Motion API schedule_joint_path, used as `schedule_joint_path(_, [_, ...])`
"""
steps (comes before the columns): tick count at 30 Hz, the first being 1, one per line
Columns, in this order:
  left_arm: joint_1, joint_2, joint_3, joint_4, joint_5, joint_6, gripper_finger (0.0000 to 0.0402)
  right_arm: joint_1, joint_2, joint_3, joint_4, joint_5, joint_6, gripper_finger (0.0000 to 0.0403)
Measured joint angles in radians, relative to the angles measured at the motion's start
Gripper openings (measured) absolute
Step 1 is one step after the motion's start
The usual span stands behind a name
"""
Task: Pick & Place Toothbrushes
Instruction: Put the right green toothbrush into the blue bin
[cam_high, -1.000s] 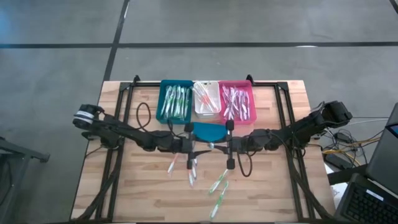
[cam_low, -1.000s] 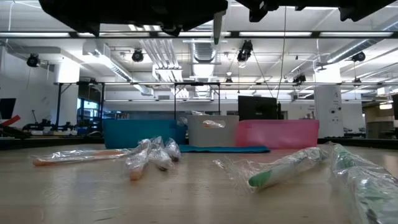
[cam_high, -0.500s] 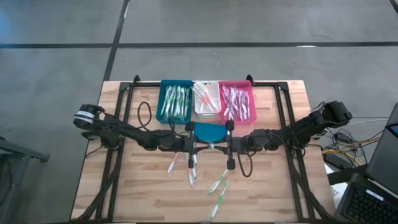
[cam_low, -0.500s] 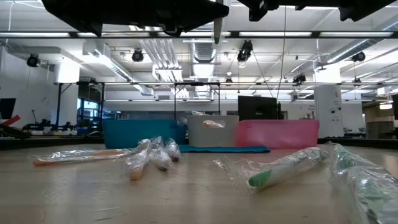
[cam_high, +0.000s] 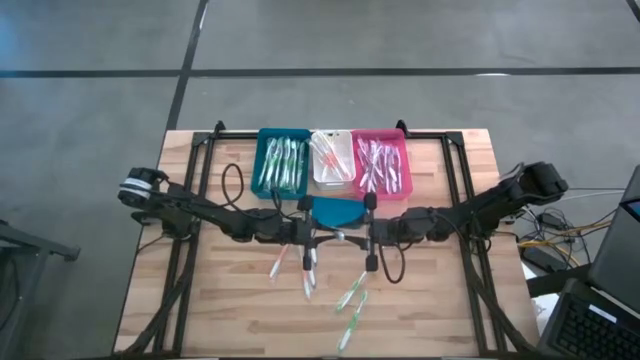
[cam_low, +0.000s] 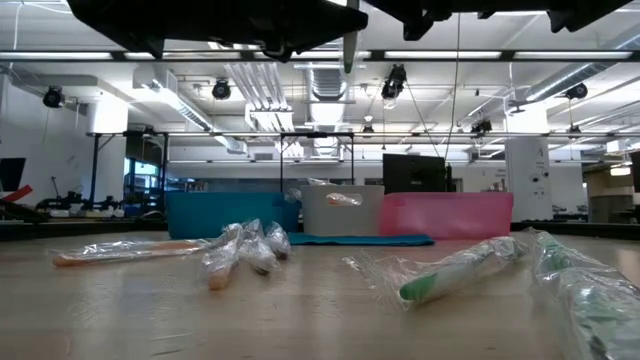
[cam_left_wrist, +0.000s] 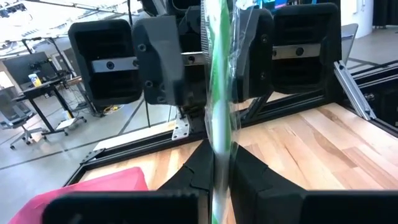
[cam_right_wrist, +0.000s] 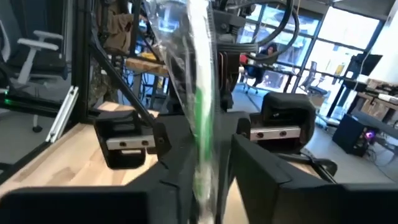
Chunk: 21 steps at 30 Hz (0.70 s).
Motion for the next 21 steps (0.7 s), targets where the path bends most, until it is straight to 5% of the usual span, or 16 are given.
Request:
schedule_joint_path(4, [0.0, -0.028, -0.001, -0.052, -0.02, -0.018, 0.0026, 0.0, -0.035, 0.0, -0.1, 0.0, 0.02, 0.0146])
schedule_joint_path(13, [0.006, -0.234, -0.002, -0.287, -0.287, -0.078, 0.0026, 0.0, -0.161, -0.001, -0.352, 0.037, 0.162, 0.0225])
schedule_joint_path(21, [0.09, -0.409, 0.02, -0.516, -0.379, -0.192, 0.0026, -0.001, -0.173, 0.0, -0.435, 0.227, 0.198, 0.0252])
